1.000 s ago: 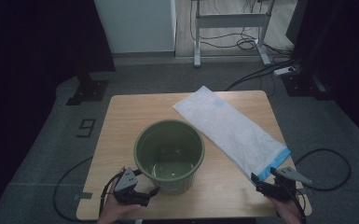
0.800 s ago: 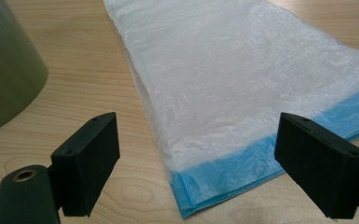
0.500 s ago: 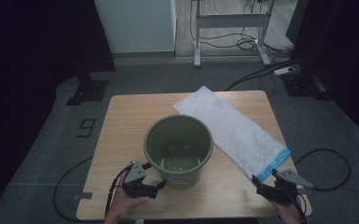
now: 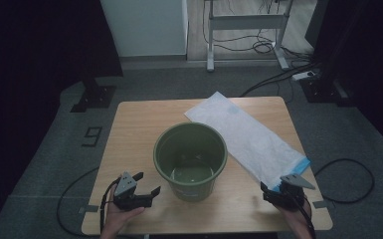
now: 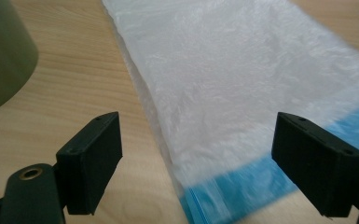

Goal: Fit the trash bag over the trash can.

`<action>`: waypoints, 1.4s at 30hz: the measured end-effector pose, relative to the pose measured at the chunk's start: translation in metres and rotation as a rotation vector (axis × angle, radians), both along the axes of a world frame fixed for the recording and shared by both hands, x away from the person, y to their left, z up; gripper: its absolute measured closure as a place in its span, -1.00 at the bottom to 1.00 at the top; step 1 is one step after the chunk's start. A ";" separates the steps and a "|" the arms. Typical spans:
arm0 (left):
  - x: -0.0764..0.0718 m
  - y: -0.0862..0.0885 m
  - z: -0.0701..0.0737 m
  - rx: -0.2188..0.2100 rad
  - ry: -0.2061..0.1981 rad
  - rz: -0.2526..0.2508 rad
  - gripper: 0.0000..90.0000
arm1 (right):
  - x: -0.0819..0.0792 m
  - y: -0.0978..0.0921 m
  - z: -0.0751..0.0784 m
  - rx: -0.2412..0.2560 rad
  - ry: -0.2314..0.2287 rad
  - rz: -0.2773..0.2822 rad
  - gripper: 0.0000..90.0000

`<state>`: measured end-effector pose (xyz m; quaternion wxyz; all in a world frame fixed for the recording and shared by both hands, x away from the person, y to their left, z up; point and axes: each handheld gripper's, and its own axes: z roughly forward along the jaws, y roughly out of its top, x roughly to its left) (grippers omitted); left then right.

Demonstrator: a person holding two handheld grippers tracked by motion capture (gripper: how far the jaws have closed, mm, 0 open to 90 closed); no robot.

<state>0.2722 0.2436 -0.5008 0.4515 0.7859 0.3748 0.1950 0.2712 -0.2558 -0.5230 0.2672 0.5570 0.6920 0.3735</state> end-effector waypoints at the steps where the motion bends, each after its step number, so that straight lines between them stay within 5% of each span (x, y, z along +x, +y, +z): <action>1: 0.001 0.001 0.000 0.000 0.002 0.001 -0.69 | 0.009 0.005 0.000 0.003 0.014 0.002 -0.65; 5: 0.003 0.005 -0.002 0.002 0.008 0.001 -0.69 | 0.042 0.026 0.000 0.014 0.067 0.019 -0.65; 12: 0.002 0.017 -0.010 0.016 0.028 0.019 -0.69 | 0.094 0.053 -0.004 -0.047 0.139 -0.033 -0.43; 17: -0.001 0.025 -0.010 0.000 0.025 0.030 -0.68 | 0.098 0.049 -0.011 -0.049 0.168 -0.027 -0.29; 28: -0.003 0.028 -0.009 -0.010 0.032 0.044 -0.67 | 0.071 0.014 -0.023 -0.051 0.163 -0.082 -0.15; 38: -0.006 0.029 -0.009 -0.013 0.036 0.044 -0.67 | -0.002 -0.005 -0.026 -0.065 0.138 -0.092 -0.20; 42: -0.007 0.031 -0.009 -0.027 0.038 0.049 -0.67 | -0.020 -0.013 -0.025 -0.062 0.146 -0.096 -0.19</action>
